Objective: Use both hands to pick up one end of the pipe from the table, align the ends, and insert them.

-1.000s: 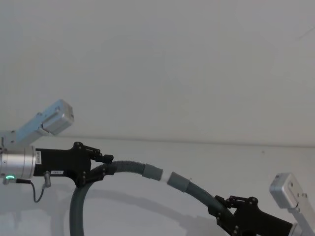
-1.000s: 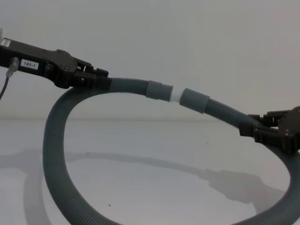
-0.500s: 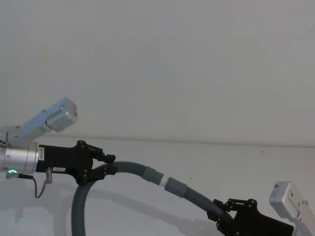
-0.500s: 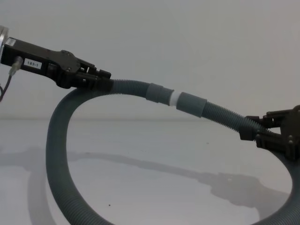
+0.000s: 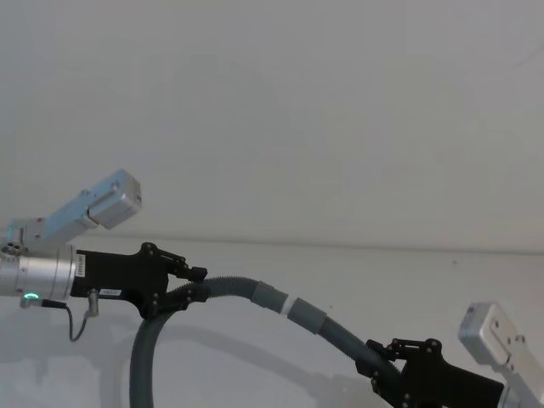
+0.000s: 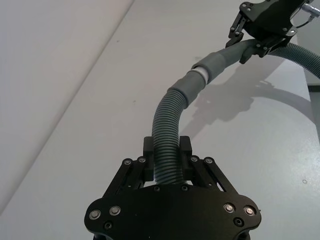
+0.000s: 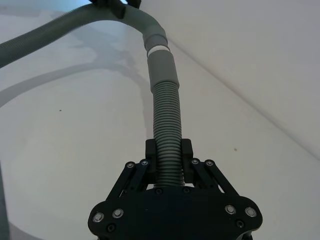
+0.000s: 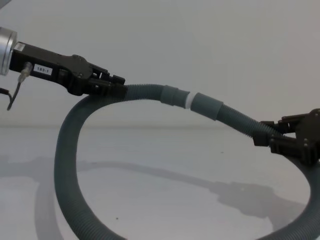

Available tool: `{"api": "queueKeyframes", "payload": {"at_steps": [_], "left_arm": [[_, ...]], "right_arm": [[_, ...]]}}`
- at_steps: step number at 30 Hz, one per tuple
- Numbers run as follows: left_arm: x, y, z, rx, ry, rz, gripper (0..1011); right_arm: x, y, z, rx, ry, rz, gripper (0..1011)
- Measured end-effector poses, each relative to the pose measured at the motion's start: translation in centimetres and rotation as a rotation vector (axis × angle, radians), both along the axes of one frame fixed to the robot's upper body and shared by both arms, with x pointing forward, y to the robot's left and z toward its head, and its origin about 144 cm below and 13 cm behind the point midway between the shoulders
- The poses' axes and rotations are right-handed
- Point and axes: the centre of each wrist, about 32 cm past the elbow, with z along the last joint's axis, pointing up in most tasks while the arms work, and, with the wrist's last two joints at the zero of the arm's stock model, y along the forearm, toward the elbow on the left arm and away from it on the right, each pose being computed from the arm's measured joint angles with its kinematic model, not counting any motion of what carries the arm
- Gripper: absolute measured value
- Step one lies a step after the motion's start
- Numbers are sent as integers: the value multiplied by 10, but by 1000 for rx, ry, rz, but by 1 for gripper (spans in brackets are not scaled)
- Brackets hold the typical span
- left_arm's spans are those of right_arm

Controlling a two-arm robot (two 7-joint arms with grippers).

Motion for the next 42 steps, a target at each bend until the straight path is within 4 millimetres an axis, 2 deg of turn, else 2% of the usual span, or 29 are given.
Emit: {"api": "queueKeyframes", "payload": {"at_steps": [14, 42], "left_arm": [[0, -9, -5, -23, -15, -3, 272], [3, -14, -10, -43, -22, 7, 271]], "right_arm": [[7, 8, 10, 19, 68, -87, 258], [14, 12, 16, 52, 101, -179, 258]]}}
